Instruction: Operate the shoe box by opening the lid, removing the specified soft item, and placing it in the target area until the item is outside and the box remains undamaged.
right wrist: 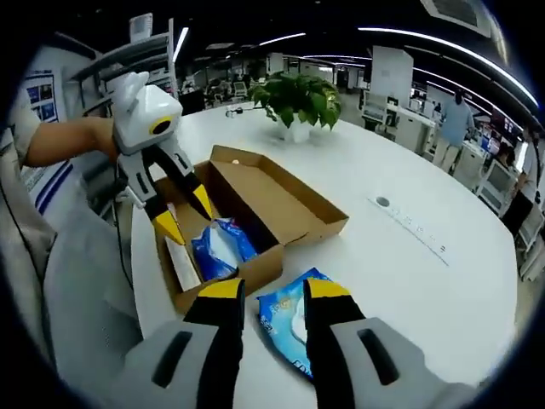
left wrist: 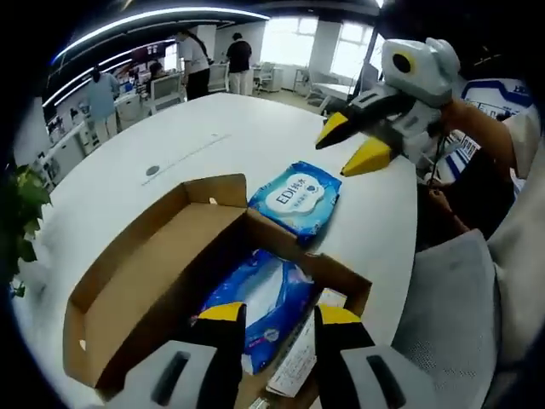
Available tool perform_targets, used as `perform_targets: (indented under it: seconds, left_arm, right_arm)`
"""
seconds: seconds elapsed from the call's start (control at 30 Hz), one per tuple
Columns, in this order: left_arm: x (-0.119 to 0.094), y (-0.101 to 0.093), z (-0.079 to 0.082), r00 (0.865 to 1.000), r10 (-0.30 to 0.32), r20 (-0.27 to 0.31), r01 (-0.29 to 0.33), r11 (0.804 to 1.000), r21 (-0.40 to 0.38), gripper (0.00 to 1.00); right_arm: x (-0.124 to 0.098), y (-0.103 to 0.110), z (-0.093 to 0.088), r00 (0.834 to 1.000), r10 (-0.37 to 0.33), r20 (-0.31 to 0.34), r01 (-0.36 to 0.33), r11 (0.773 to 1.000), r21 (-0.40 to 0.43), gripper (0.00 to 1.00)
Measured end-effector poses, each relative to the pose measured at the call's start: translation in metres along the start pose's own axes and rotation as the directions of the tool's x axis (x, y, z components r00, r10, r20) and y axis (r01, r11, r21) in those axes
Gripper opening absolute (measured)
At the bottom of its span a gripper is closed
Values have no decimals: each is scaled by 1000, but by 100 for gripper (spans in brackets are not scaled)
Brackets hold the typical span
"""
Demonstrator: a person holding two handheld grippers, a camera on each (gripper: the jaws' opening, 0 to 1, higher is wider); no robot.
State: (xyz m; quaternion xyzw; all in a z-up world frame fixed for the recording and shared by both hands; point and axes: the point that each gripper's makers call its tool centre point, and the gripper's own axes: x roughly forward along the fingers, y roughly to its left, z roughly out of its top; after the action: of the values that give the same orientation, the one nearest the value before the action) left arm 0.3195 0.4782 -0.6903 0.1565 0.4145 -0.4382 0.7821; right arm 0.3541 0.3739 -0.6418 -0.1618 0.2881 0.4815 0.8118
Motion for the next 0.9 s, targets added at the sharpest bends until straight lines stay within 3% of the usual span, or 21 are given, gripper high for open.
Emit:
perform_targets:
  seconds: [0.53, 0.7, 0.9]
  left_arm:
    - [17, 13, -18, 994, -48, -102, 63, 988, 144, 26]
    - [24, 13, -24, 987, -65, -145, 89, 983, 164, 24]
    - [28, 19, -32, 982, -52, -181, 77, 988, 131, 18]
  right_arm:
    - [52, 28, 7, 993, 104, -62, -110, 988, -110, 22]
    - [66, 33, 5, 989, 118, -93, -131, 981, -144, 22]
    - [88, 37, 4, 985, 126, -122, -144, 977, -160, 21]
